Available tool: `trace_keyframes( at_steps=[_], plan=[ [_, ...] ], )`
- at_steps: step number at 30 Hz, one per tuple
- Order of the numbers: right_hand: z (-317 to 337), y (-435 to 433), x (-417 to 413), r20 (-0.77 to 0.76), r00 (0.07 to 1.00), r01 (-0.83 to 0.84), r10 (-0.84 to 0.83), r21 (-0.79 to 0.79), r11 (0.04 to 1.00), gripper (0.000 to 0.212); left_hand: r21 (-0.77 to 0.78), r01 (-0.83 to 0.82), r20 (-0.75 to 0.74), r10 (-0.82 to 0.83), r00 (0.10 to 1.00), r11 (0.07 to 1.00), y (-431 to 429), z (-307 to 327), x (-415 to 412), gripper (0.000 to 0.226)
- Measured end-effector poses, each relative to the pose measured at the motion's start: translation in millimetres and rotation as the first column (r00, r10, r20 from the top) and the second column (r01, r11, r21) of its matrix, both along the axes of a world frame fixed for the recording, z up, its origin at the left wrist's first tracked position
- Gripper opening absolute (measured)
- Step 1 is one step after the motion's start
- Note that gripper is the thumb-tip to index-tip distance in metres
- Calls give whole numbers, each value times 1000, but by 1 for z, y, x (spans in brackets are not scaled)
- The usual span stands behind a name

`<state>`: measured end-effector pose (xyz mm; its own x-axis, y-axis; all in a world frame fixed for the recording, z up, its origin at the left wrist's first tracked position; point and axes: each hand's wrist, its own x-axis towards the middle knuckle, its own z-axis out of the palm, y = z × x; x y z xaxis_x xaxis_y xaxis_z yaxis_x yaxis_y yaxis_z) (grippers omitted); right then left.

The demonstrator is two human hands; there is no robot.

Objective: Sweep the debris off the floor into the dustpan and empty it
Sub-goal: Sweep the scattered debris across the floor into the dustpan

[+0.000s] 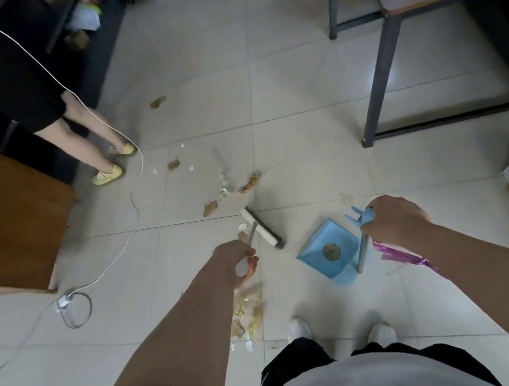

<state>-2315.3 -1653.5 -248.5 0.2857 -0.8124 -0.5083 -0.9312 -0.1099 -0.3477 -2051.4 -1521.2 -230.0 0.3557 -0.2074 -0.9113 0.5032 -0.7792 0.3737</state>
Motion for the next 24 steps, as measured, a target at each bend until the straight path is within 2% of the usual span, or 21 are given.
trace_keyframes(
  at_steps=[3,5,8,13,20,23,24],
  plan=[
    [-1,-12,1,8,1000,2,-2,3,1000,10,-23,69,44,-68,997,997,-35,11,-6,9],
    [-1,-17,6,-2,1000,5,-5,5,1000,12,-55,97,18,-96,995,994,-54,17,-8,3],
    [-3,-29,16,-22,1000,-6,6,11,1000,15,-108,131,-10,-133,991,986,-82,20,-4,15],
    [-5,-72,38,-18,999,37,-37,7,999,5,-184,200,-70,-216,974,962,-149,7,12,20],
    [-5,-132,93,-57,994,94,-93,16,995,13,-118,409,-39,-415,909,905,-242,-18,47,13],
    [-5,-147,117,-52,995,90,-89,14,996,4,-81,414,-20,-416,909,907,-268,-27,74,15],
    [-4,-150,123,-46,995,86,-85,17,996,7,-83,403,-10,-406,914,911,-275,-29,85,17]
  ],
)
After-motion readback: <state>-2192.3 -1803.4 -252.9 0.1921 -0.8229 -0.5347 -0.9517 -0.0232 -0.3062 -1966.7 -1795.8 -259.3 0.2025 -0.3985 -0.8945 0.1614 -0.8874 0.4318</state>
